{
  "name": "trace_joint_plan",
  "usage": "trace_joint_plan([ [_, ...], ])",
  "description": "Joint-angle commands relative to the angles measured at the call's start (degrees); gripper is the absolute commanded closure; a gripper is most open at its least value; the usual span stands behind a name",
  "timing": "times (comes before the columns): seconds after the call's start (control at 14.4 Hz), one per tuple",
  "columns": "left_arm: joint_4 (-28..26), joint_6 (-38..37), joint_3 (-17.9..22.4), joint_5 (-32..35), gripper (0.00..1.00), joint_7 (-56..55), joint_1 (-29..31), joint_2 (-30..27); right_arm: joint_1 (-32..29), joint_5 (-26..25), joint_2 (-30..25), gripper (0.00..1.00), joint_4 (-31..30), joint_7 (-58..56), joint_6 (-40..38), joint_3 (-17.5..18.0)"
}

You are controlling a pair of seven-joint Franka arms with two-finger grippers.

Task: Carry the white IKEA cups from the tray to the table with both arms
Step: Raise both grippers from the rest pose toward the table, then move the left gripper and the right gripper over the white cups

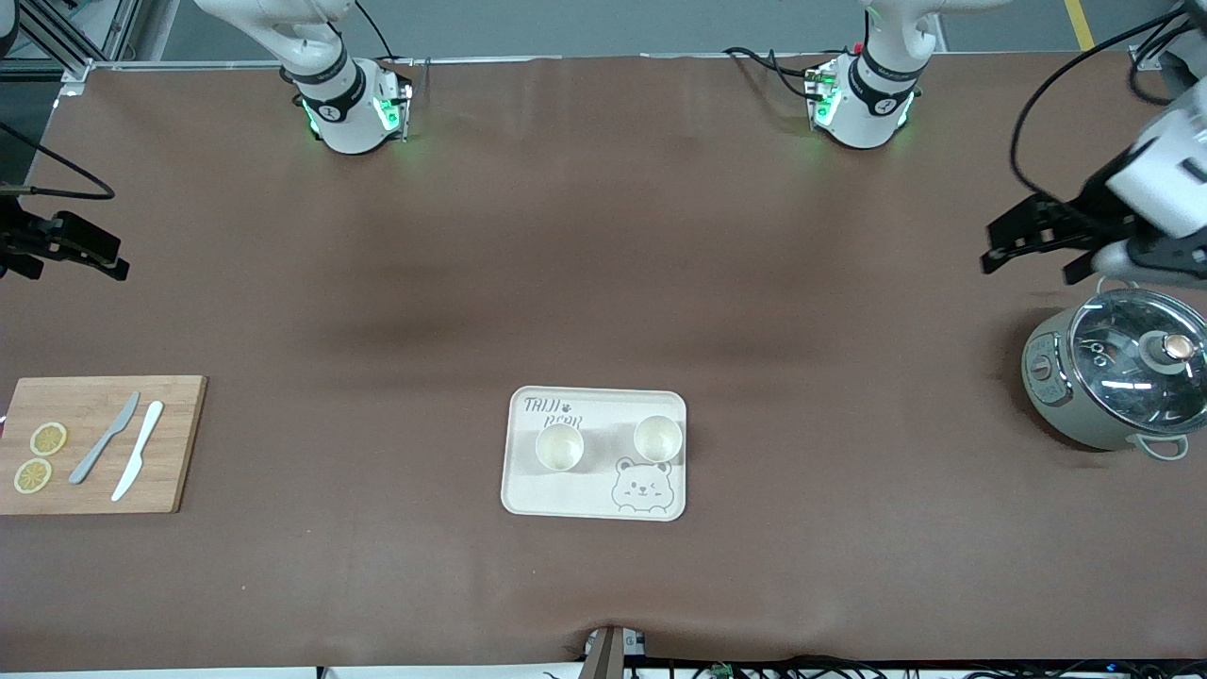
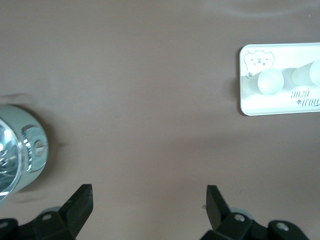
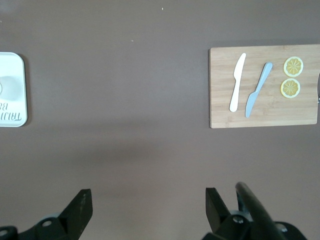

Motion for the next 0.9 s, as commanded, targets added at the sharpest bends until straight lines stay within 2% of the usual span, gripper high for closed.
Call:
trace_joint_plan([
  [0.0, 7.8, -0.7, -5.0, 4.4, 0.0, -4.7, -2.1, 8.2, 1.7, 0.4, 0.3, 0.0, 0.1, 0.0, 0.9, -0.1],
  [0.28, 16.1, -0.5, -4.7, 7.3, 0.0, -11.1, -9.4, 18.1, 5.1, 0.6, 2.2, 0.0, 0.5, 6.0, 3.6, -0.1],
  [0.49, 18.9, 3.6, -3.0, 8.3, 0.0, -14.3, -14.7, 23.6, 7.6, 1.0, 3.7, 0.0, 0.8, 8.9, 5.5, -0.1],
  [0.63, 19.7, 7.4, -1.0, 8.3, 0.0, -15.2, -17.7, 27.6, 8.5, 2.5, 5.0, 0.0, 0.8, 12.1, 6.4, -0.1],
  [0.83, 25.2, 8.8, 3.4, 8.2, 0.0, -14.9, -22.5, 35.0, 10.9, 2.5, 7.0, 0.0, 0.8, 16.1, 8.2, -0.1],
])
